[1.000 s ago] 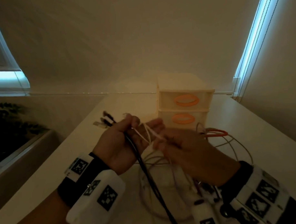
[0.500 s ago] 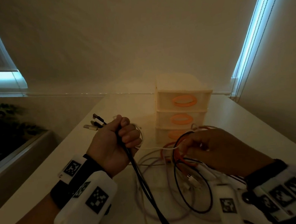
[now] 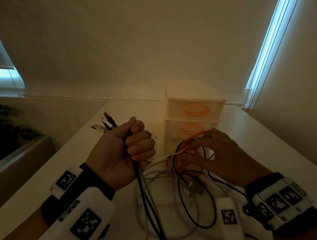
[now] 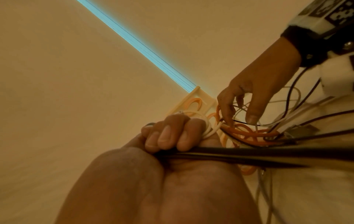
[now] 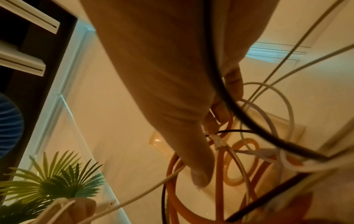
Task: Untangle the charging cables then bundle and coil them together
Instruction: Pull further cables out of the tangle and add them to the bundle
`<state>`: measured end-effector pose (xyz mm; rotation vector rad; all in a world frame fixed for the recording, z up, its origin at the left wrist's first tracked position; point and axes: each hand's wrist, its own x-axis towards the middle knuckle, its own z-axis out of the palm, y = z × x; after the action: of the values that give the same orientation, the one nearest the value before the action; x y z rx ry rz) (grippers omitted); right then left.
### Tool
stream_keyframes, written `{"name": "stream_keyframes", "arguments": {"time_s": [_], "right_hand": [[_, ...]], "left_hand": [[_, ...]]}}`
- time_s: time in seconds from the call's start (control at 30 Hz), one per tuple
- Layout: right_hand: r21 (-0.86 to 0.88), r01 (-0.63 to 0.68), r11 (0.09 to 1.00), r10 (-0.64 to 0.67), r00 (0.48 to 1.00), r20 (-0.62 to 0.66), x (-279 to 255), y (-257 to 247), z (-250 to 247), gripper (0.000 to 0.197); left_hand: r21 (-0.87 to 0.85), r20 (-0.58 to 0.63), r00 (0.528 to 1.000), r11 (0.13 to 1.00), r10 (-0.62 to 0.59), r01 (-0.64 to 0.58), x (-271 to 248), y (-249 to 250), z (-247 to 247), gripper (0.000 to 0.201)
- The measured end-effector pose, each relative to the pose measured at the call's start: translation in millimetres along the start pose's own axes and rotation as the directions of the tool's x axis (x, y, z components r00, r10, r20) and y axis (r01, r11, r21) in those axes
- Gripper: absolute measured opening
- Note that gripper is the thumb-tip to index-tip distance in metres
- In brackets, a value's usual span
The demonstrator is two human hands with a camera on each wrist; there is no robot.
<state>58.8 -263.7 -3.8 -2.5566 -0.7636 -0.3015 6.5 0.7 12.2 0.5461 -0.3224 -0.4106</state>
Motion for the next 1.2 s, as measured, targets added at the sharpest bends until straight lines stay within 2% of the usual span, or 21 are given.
{"name": "stream_keyframes", "arguments": {"time_s": [0.07, 0.13, 0.33, 0.53, 0.67, 0.77, 0.9, 1.03, 1.2], "right_hand": [[0.034, -0.009, 0.999, 0.009, 1.0, 0.019, 1, -1, 2, 0.054], [0.087, -0.015, 0.996, 0.011, 0.999, 0.039, 1, -4, 3, 0.061], [0.1, -0.044, 0.994, 0.045, 0.999, -0.004, 5, -12, 7, 0.053], [0.005, 0.07, 0.998, -0.07, 0.998, -0.002, 7, -31, 12, 0.057], [-0.053, 0.077, 0.996, -0.073, 0.995, 0.066, 9, -32, 13, 0.065], [-0.099, 0.036, 0.994, -0.028, 0.996, 0.08, 11, -30, 13, 0.055], [-0.05, 0.015, 0.999, -0.016, 1.0, -0.013, 12, -28, 14, 0.033], [0.017, 0.004, 1.0, -0.002, 0.995, -0.099, 14, -34, 9, 0.013], [0.057, -0.043, 0.997, 0.053, 0.983, -0.176, 15, -30, 3, 0.02]], "left_hand": [[-0.013, 0.026, 1.0, 1.0, 0.005, -0.004, 0, 2, 1, 0.037], [-0.005, 0.03, 1.0, 1.0, 0.007, -0.007, 0, 1, 1, 0.037], [-0.04, 0.078, 0.997, 0.999, -0.011, 0.014, 1, -2, 2, 0.038], [-0.07, 0.083, 0.997, 0.997, -0.01, 0.016, 3, -14, 12, 0.035], [-0.037, 0.063, 0.998, 0.999, 0.029, -0.026, 3, -6, 8, 0.035], [0.001, -0.041, 0.994, 0.995, 0.097, -0.097, 0, 11, -1, 0.037], [0.014, -0.198, 0.961, 0.981, 0.192, -0.193, -4, 35, -12, 0.037], [0.03, -0.266, 0.935, 0.972, 0.233, -0.233, -5, 43, -15, 0.039], [0.014, -0.281, 0.919, 0.959, 0.275, -0.283, -5, 46, -15, 0.038]]}}
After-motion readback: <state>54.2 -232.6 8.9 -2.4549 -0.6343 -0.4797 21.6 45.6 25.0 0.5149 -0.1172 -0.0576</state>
